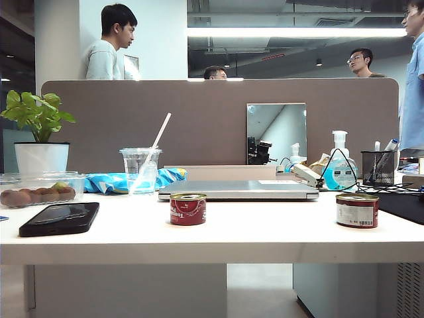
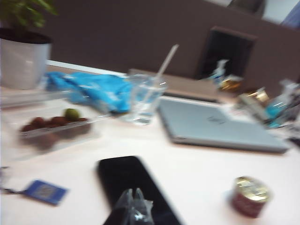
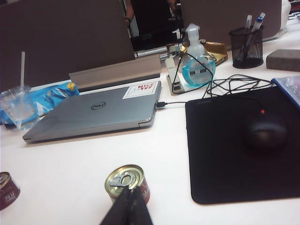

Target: Stack a can of tomatoes on the right onto the can of tomatoes on the left.

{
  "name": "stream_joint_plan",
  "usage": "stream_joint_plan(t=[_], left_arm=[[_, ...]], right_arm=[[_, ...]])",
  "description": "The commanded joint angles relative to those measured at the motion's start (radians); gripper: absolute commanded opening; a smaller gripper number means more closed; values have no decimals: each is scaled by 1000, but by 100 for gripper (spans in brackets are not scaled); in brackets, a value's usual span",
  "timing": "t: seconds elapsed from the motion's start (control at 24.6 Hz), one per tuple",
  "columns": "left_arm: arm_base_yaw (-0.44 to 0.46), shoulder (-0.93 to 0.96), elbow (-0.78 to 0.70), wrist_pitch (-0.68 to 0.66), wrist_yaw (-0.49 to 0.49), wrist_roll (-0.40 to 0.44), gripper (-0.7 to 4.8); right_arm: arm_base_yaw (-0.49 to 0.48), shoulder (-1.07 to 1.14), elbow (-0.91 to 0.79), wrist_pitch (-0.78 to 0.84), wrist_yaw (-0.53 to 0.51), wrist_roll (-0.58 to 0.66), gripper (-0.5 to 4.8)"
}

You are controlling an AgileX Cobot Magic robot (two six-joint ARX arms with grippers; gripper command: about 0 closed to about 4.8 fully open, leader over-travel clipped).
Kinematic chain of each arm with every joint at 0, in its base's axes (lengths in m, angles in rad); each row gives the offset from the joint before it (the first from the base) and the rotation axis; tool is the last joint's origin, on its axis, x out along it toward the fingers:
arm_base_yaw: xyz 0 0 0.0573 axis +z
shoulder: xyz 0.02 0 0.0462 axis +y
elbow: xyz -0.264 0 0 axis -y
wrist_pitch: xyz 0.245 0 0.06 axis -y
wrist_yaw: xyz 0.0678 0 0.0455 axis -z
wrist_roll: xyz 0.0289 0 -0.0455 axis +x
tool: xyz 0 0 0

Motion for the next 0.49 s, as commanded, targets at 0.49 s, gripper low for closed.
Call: stream_joint_plan(t=[0.49], left_arm=[[-2, 9, 145, -202, 10, 218, -5]], right_arm=[[1, 7, 150, -164, 74, -54, -2]])
